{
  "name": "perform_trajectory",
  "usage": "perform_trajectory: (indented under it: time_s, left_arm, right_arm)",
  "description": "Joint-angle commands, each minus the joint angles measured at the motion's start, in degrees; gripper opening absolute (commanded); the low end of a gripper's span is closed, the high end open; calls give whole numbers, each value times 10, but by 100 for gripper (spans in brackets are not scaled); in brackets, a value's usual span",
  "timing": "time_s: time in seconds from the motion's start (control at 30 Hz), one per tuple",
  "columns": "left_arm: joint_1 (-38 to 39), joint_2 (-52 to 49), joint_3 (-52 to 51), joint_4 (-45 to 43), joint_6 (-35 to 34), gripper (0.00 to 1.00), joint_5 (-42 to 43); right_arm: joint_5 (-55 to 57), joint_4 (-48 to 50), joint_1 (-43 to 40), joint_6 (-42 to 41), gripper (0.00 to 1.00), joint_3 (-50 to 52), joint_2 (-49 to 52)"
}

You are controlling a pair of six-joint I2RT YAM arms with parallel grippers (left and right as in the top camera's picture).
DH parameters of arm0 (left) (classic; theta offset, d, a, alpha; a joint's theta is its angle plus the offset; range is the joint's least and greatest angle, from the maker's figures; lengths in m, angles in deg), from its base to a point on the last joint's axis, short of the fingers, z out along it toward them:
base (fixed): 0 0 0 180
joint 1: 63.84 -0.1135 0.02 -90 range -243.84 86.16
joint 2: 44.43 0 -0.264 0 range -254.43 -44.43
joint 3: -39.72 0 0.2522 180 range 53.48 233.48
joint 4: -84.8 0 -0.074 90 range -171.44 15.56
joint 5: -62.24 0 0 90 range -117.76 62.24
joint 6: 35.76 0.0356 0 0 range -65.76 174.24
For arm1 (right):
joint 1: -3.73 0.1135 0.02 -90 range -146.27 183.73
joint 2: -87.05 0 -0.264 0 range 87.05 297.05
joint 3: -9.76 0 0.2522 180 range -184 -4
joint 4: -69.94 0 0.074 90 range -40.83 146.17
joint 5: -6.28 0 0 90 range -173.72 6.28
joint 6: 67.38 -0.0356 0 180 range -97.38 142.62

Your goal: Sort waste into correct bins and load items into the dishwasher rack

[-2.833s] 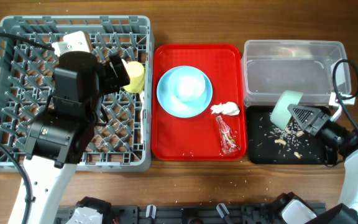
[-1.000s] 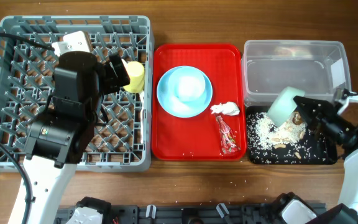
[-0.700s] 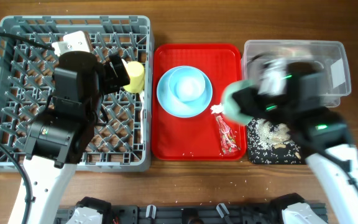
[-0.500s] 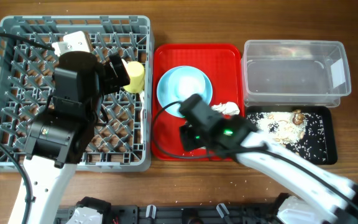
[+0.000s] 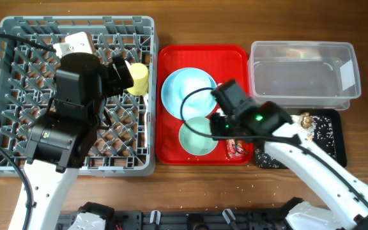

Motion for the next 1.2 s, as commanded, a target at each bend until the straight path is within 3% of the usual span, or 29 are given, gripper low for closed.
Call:
perform_trajectory:
  time_s: [0.0,0.13,0.47,0.63,0.77,0.87,0.93,1.07,1.17]
  left_arm:
    - [-2,1,-1,-2,-5,100,-7]
    - [-2,1,-1,-2,-5,100,-7]
    - [-2,2,-1,-2,-5,100,-7]
    - [-2,1,-1,-2,-5,100,-7]
    - [-2,1,-1,-2,-5,100,-7]
    - [-2,1,-1,-2,-5,100,-7]
    - [-2,1,-1,-2,-5,100,-7]
    - [-2,1,-1,-2,-5,100,-7]
    - [-2,1,-1,-2,-5,100,-7]
  right_arm:
    - [4,-5,-9,9,40,23,10]
    - [78,97,-9,-68,42,126,38]
    - [135,212,-9,-68,46,142,142]
    - [135,233,-9,-70,29,146,159]
    - [117,227,-9,-64,4,141,157]
    - [125,153,-14,-45,4,88,118]
    - [172,91,-38,-19,4,11,35]
    - [334,131,-134,-16,4,-12,-76]
    - [300,196,-253,-14,4,-5,-58]
